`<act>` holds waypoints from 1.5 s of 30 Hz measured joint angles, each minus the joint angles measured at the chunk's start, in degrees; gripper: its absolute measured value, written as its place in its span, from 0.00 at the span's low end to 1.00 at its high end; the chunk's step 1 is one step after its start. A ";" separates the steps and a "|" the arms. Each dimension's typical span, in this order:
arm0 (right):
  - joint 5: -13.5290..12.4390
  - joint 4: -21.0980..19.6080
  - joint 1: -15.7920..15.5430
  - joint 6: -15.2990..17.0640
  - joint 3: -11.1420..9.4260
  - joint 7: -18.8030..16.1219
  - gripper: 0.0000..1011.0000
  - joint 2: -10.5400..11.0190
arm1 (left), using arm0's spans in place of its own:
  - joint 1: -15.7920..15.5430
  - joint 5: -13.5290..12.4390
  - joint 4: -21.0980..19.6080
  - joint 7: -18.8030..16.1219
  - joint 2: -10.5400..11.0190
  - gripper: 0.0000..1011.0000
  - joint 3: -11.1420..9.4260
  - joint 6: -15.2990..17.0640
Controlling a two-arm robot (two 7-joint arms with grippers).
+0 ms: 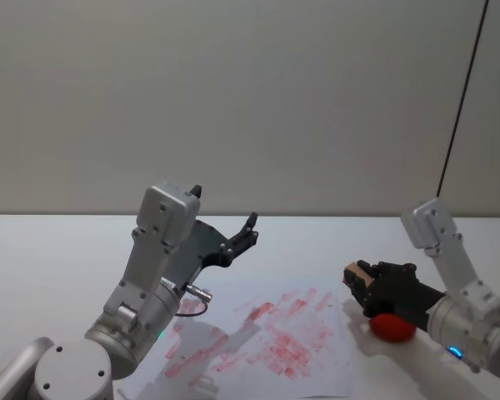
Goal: Use the one hand to pick up the stamp and affix it onto the A4 paper.
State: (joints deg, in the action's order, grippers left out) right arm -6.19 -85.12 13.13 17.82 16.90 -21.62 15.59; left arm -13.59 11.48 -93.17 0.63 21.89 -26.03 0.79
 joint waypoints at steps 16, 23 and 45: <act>0.58 1.48 -0.69 1.57 -0.95 -0.52 0.21 1.73 | 0.00 0.00 0.00 0.00 0.00 0.99 0.00 0.00; 0.98 1.84 -1.07 2.00 -0.97 -1.00 0.21 2.16 | 0.00 0.00 0.00 0.00 0.00 0.99 0.00 0.00; 0.26 0.75 -1.79 2.16 -1.33 -0.41 0.73 2.88 | 0.00 0.00 0.00 0.00 0.00 0.99 0.00 0.00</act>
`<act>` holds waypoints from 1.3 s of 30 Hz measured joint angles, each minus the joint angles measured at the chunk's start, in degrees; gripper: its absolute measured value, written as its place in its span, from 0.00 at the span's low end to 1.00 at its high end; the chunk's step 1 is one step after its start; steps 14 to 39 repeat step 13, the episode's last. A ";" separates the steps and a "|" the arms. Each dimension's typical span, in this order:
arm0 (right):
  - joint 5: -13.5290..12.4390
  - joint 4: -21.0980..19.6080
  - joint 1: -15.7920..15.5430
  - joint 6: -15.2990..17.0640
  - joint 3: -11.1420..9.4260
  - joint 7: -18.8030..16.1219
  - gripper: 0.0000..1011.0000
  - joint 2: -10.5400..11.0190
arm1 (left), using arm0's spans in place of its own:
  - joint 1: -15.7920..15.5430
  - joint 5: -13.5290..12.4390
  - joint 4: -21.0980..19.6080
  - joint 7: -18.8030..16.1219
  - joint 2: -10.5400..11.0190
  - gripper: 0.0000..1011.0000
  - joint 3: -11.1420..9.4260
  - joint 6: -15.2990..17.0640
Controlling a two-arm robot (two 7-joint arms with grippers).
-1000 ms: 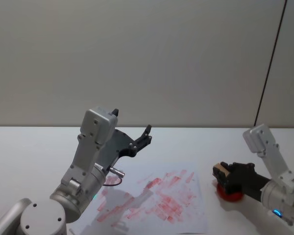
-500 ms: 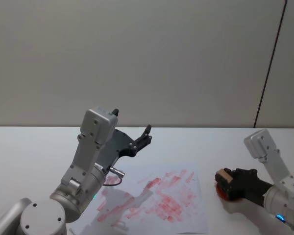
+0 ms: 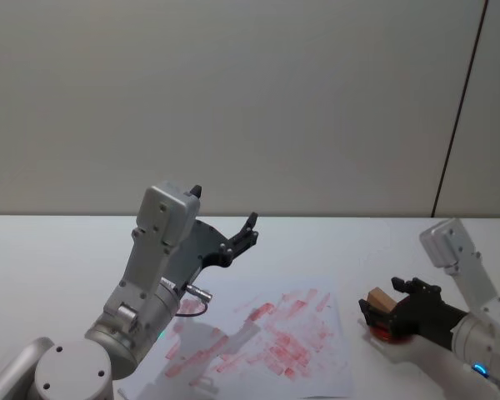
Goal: Use the one hand to pick up the stamp and affix it onto the A4 paper.
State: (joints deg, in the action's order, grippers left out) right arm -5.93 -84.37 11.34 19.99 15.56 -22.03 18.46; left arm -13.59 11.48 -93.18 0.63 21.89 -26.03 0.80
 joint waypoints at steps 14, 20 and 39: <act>-2.77 -5.38 -0.89 -1.40 -0.89 3.29 0.99 0.35 | 0.00 0.00 0.00 0.00 0.00 0.99 0.00 0.00; -2.77 -5.38 -0.89 -1.40 -0.89 3.29 0.99 0.35 | 0.00 0.00 0.00 0.00 0.00 0.99 0.00 0.00; -2.77 -5.38 -0.89 -1.40 -0.89 3.29 0.99 0.35 | 0.00 0.00 0.00 0.00 0.00 0.99 0.00 0.00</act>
